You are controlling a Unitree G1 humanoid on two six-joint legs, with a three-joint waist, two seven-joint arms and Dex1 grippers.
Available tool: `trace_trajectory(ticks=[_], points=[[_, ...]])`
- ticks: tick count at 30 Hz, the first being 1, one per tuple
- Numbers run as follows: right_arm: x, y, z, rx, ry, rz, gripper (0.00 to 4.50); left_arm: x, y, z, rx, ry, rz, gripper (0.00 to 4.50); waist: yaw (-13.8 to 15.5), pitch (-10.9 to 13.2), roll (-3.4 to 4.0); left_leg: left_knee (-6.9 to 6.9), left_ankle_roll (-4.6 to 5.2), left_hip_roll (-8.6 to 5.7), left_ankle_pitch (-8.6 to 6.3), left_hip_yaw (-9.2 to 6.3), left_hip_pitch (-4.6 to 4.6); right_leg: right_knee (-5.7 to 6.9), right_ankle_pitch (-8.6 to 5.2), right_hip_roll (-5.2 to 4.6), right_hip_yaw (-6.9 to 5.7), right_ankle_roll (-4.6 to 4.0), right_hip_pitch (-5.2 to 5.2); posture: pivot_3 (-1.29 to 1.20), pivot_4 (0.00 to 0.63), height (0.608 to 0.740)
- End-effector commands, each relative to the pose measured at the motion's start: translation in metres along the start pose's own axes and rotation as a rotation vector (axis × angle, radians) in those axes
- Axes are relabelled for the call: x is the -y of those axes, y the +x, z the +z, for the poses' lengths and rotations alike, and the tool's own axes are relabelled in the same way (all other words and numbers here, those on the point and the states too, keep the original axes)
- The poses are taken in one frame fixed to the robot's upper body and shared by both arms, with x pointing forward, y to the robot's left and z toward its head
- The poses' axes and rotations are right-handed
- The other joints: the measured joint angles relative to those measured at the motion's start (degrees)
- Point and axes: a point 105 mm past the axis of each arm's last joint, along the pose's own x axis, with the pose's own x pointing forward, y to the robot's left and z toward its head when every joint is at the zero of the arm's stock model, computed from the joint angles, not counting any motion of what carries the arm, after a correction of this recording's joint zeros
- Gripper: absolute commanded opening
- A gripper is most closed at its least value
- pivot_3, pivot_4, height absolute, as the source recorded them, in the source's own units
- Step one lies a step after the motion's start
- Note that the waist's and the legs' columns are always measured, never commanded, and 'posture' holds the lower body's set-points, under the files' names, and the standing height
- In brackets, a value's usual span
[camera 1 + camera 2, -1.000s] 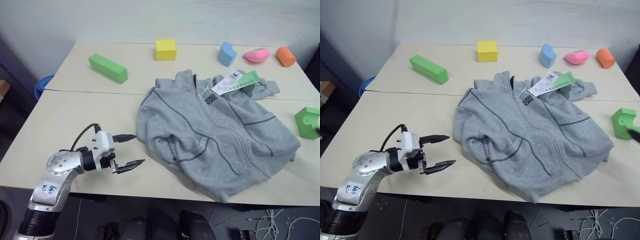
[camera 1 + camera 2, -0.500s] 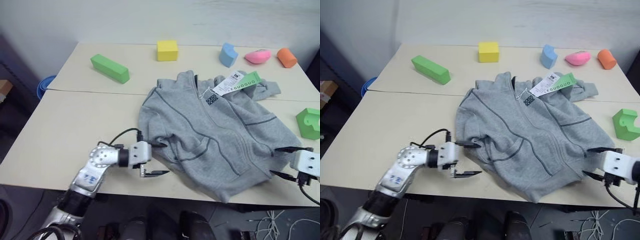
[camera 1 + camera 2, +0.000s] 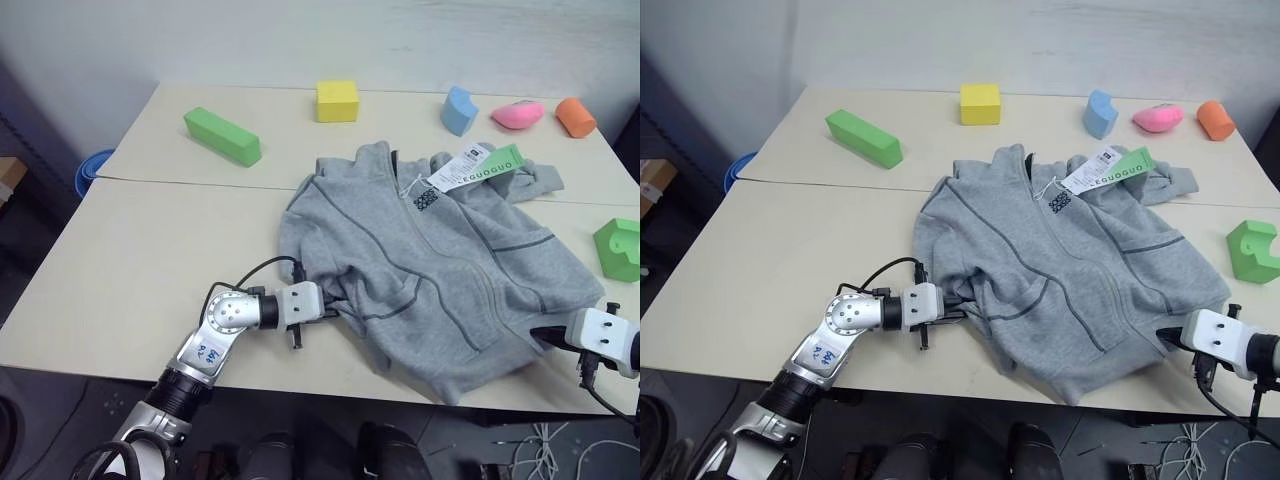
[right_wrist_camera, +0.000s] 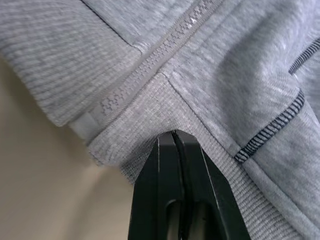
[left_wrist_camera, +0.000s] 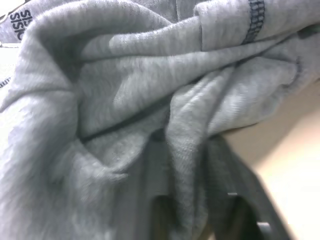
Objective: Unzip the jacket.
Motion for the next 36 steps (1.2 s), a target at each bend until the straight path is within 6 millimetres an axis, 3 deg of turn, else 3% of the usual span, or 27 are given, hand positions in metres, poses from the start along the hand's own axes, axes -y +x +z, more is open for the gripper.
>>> trace_trajectory(ticks=[1,3,6,12,16,18,20,24,28,29,34,36], points=[[0.023,-0.016,0.006,0.002,0.078,-0.135,0.0,0.011,-0.006,0.02,0.119,-0.035,-0.059,0.03,0.0,-0.01,0.01,0.0,0.0,0.0,0.0,0.0,-0.01,0.0,0.0,-0.01,0.0,0.0,-0.01,0.0,0.15,0.74],[0.023,-0.018,0.026,0.109,0.204,-0.142,0.0,0.013,-0.012,0.026,0.16,-0.066,-0.06,0.03,0.02,-0.02,0.04,0.0,0.0,0.0,0.0,-0.02,-0.04,0.0,0.0,-0.02,0.0,0.0,-0.03,0.0,0.15,0.74],[0.005,-0.017,0.067,0.222,0.262,-0.022,0.6,0.014,-0.033,0.025,0.172,-0.148,-0.062,0.0,-0.06,-0.02,0.05,0.05,-0.02,0.07,-0.01,-0.22,-0.12,0.0,0.0,-0.02,0.06,-0.02,-0.02,0.0,0.15,0.74],[-0.008,-0.001,0.134,0.342,0.322,0.056,2.52,0.017,-0.071,0.019,0.106,-0.245,-0.068,1.77,-0.05,-0.01,0.03,0.09,-0.04,0.11,-0.03,-0.26,-0.14,-0.03,0.01,-0.05,0.32,-0.08,-0.02,0.0,0.15,0.74],[-0.044,0.02,0.169,0.359,0.466,0.23,3.91,0.014,-0.091,0.015,0.053,-0.209,-0.058,3.04,0.18,-0.01,0.01,0.1,-0.1,0.16,-0.06,-0.5,-0.25,-0.13,0.0,-0.17,0.29,-0.11,-0.03,0.0,0.15,0.74],[-0.068,0.033,0.177,0.336,0.503,0.302,4.48,0.009,-0.098,0.008,0.013,-0.188,-0.038,3.05,0.29,-0.01,-0.01,0.11,-0.11,0.14,-0.07,-0.63,-0.3,-0.16,-0.01,-0.16,0.18,-0.13,-0.02,0.0,0.15,0.74],[-0.082,0.046,0.178,0.299,0.514,0.298,4.48,0.002,-0.102,0.001,-0.025,-0.15,-0.015,3.05,0.3,-0.02,-0.01,0.11,-0.13,0.1,-0.09,-0.72,-0.4,-0.21,-0.01,-0.1,0.03,-0.13,-0.02,0.0,0.15,0.74],[-0.088,0.072,0.169,0.227,0.468,0.16,4.48,-0.017,-0.1,-0.008,-0.064,-0.051,0.022,3.05,0.21,-0.03,-0.04,0.19,-0.08,-0.05,-0.06,-0.7,-0.47,-0.2,-0.01,-0.02,-0.19,-0.13,-0.02,0.0,0.15,0.74],[-0.098,0.084,0.155,0.133,0.401,0.109,4.5,-0.034,-0.082,-0.007,-0.038,0.045,-0.009,3.8,0.34,-0.07,-0.11,0.34,-0.06,-0.08,-0.06,-0.71,-0.5,-0.08,0.0,0.0,-0.3,-0.11,-0.03,0.0,0.15,0.74],[-0.099,0.085,0.154,0.125,0.408,0.101,4.5,-0.038,-0.076,-0.007,-0.034,0.073,-0.025,3.8,0.32,-0.14,-0.22,0.35,-0.06,-0.08,-0.06,-0.7,-0.49,-0.06,0.0,0.01,-0.31,-0.1,-0.02,0.0,0.15,0.74],[-0.098,0.079,0.15,0.113,0.425,0.067,2.78,-0.06,-0.053,-0.015,-0.083,0.154,-0.054,3.84,0.03,-0.28,-0.49,0.38,-0.06,-0.06,-0.05,-0.64,-0.47,-0.01,0.01,0.11,-0.44,-0.09,-0.02,0.0,0.15,0.74],[-0.098,0.073,0.146,0.108,0.436,0.06,2.35,-0.069,-0.047,-0.02,-0.125,0.187,-0.054,3.84,0.19,-0.27,-0.51,0.38,-0.06,-0.06,-0.05,-0.63,-0.46,0.01,0.01,0.12,-0.45,-0.09,-0.02,0.0,0.15,0.74]])
